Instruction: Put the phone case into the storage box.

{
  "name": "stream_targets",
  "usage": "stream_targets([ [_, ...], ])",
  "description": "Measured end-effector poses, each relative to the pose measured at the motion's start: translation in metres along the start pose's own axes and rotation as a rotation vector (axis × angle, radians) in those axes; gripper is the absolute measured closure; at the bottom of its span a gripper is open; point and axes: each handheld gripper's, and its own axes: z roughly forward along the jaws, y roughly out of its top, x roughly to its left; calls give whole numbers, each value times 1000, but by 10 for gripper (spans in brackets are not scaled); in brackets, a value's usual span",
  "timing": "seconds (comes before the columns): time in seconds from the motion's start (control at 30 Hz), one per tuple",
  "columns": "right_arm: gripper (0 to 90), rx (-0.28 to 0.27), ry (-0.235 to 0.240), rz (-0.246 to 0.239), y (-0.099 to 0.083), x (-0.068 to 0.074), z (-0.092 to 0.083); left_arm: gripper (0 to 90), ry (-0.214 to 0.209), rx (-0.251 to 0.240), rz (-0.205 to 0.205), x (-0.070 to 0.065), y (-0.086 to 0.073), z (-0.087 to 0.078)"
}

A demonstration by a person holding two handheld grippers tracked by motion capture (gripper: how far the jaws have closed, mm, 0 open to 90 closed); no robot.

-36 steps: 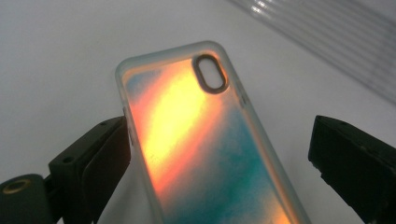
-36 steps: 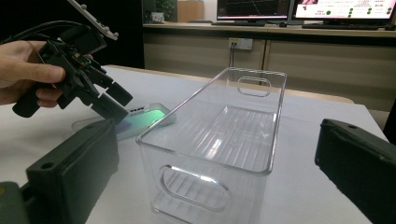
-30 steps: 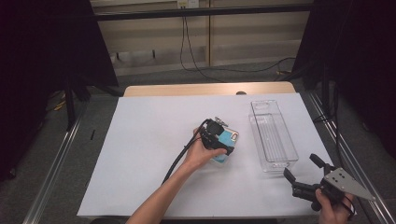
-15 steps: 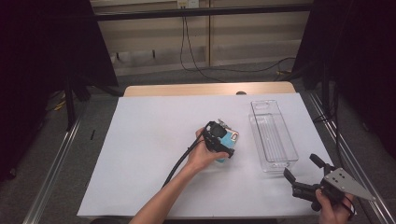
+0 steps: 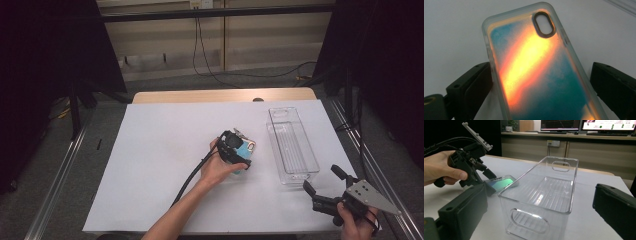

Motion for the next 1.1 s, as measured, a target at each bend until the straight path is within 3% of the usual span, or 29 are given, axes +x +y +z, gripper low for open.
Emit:
stream_targets([
  [0.2,0,2,-1,1,0,0,0,146,-2,16,1,0,2,-4],
  [0.63,0,0,-3,3,0,-1,-1,170,8,28,-8,-2,3,-6],
  [1.1,0,1,-4,1,0,0,-1,171,24,-4,-10,-3,-7,-17],
])
